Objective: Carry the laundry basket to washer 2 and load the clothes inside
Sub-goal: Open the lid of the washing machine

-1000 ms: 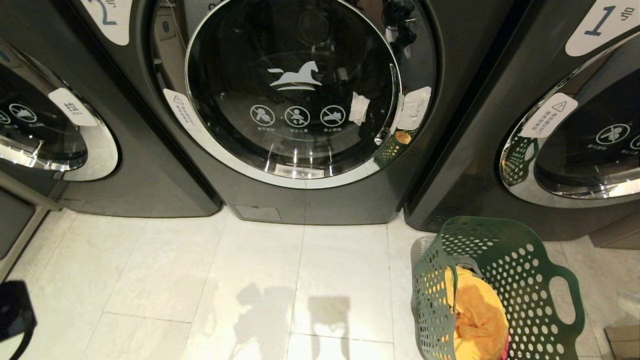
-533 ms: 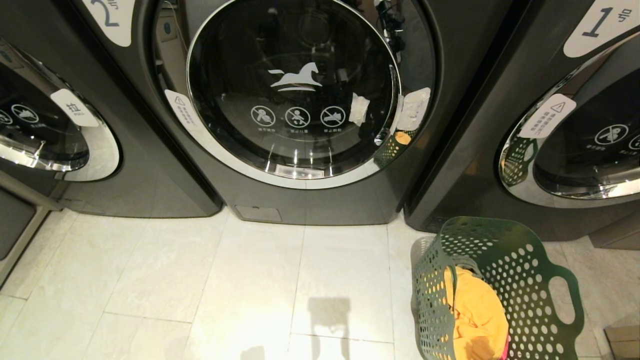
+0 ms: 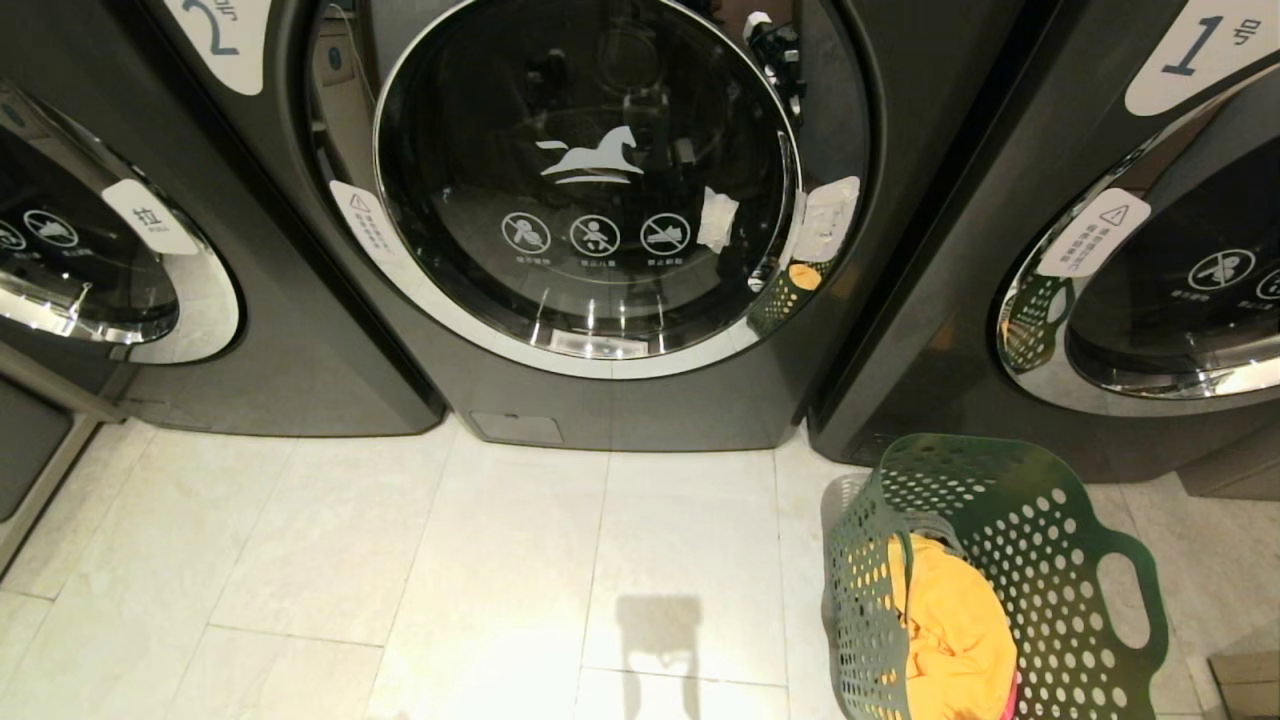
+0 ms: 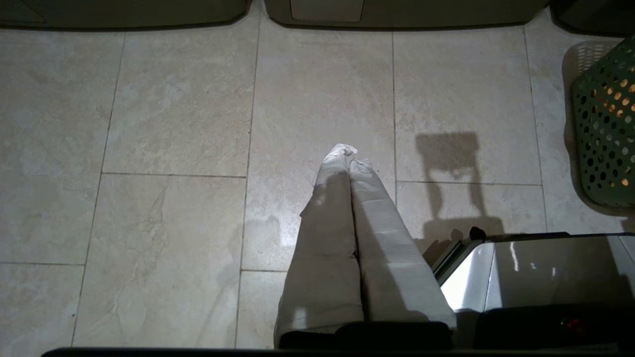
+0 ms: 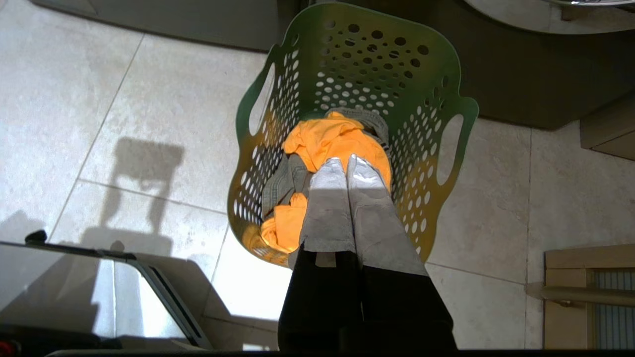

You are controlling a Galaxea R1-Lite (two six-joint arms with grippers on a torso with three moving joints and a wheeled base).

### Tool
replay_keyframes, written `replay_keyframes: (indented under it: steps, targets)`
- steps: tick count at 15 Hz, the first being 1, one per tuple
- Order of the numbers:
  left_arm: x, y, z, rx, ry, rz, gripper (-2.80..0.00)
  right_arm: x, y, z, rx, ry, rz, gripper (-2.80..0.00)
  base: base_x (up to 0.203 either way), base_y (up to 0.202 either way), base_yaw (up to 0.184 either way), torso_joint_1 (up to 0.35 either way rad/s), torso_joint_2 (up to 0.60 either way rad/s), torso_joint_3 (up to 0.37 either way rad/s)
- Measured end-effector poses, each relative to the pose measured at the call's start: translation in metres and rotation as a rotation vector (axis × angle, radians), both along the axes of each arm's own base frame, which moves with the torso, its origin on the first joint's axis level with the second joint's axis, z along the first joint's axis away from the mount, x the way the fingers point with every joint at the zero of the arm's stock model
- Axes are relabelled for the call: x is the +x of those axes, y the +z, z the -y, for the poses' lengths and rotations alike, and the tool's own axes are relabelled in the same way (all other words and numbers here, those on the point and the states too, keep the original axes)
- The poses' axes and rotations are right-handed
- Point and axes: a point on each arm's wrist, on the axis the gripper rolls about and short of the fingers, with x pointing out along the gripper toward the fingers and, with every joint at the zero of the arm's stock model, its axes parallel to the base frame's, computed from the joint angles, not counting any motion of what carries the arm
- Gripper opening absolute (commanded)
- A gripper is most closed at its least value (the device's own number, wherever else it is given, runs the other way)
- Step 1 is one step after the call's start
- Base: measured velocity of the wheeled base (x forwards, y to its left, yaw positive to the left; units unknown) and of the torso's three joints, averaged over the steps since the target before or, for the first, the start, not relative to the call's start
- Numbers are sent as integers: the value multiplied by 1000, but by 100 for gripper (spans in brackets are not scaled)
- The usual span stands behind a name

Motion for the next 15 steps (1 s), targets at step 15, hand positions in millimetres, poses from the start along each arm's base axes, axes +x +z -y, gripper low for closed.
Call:
replay_keyframes:
  steps: [15]
  targets:
    - [-1,-3,0,8,6,13,-280,-2,-2,0,18,-2,27,-280,0,0,0,0,0,0]
